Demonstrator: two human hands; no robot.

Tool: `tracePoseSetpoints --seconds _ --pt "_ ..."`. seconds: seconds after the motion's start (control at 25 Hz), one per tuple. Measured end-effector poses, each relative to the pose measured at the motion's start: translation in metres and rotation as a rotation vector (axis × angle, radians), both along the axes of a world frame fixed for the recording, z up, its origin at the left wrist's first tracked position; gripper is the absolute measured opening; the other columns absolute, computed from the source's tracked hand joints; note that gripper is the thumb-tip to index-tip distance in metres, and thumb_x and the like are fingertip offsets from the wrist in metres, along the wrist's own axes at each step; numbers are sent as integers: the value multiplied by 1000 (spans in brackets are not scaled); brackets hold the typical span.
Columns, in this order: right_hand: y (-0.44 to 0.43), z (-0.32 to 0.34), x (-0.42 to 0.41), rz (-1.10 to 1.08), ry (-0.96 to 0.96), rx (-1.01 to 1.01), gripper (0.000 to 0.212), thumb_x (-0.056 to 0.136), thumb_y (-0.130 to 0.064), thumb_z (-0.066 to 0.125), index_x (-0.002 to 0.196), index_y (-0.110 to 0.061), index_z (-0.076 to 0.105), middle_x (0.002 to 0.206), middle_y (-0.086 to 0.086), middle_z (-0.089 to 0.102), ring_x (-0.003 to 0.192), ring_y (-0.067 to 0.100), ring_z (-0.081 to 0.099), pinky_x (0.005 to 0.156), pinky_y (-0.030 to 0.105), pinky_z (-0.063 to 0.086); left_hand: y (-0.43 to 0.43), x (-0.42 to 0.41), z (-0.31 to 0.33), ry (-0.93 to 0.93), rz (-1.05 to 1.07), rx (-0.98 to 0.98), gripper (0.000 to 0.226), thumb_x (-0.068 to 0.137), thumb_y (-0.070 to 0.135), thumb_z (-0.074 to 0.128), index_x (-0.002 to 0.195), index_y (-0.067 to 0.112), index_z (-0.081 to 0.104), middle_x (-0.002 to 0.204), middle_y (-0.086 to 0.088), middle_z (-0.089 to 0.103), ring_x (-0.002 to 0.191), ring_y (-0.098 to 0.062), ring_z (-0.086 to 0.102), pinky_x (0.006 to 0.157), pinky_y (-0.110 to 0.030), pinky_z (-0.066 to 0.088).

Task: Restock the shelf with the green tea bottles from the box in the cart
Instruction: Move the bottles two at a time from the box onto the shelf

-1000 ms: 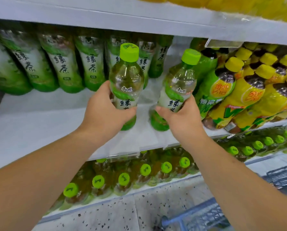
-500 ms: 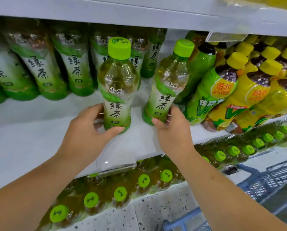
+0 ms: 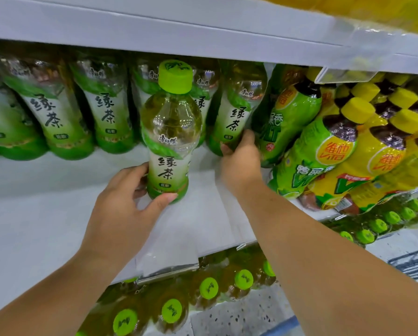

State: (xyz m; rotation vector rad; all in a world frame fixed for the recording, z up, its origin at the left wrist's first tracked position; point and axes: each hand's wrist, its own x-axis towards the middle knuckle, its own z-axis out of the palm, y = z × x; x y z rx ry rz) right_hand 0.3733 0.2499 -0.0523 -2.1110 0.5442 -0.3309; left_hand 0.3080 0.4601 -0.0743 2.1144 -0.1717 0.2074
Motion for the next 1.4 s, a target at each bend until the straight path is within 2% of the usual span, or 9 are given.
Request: tracePoseSetpoints --seconds 0.2,0.48,0.6,0.72,0.84,0.92,1.0,1.2,1.4 --pt "-5 -5 21 -1 -44 -15 39 94 -6 60 133 -11 54 119 10 65 109 24 58 87 25 42 1 1 -1 -28 -10 -2 63 72 49 71 127 20 65 106 11 63 92 -3 62 84 3 40" --pt "-9 -12 37 63 44 -46 46 97 -8 57 141 -18 48 129 6 64 116 25 57 86 21 36 1 4 -1 -3 7 -6 62 71 48 75 127 23 66 106 14 63 94 6 61 82 6 38" --pt "-8 -15 33 80 37 -49 41 96 -11 58 135 -14 49 126 10 65 115 31 59 92 29 45 0 5 -1 23 22 3 60 73 44 80 128 27 64 108 14 63 94 4 60 79 4 40" --pt "-3 -8 15 63 -50 34 37 95 -12 60 132 -11 53 111 5 67 106 25 63 95 36 51 -1 6 -1 41 16 -9 59 76 42 81 131 28 63 110 15 64 95 0 61 81 0 43" --pt "9 10 -20 170 -74 184 46 90 -5 61 135 -14 56 104 -9 65 96 -2 62 93 21 52 0 6 0 96 1 -48 60 77 48 78 133 33 61 116 16 68 99 -5 64 89 -20 53" --pt "22 20 -44 382 -69 361 57 79 -4 64 134 -13 59 124 1 67 114 8 62 100 28 51 0 5 3 135 3 -57 59 79 47 78 133 34 61 118 15 69 100 -5 63 89 -23 53" --pt "38 28 -63 568 -63 500 54 77 -5 65 130 -12 61 125 5 68 115 15 65 94 29 53 2 1 9 135 -1 -59 54 80 43 79 130 31 64 115 12 71 98 -6 63 89 -24 53" --pt "90 27 -72 627 -69 363 42 83 3 75 117 -20 66 111 -2 75 104 13 71 99 44 54 39 -24 16 123 62 -50 38 82 37 78 117 26 68 104 7 72 93 -15 66 79 -38 56" --pt "164 22 -70 710 -73 261 39 84 -8 77 120 -21 68 110 -9 75 105 4 69 99 34 54 97 -44 16 92 206 107 42 92 32 67 130 17 56 116 -2 63 105 -19 57 83 -31 47"
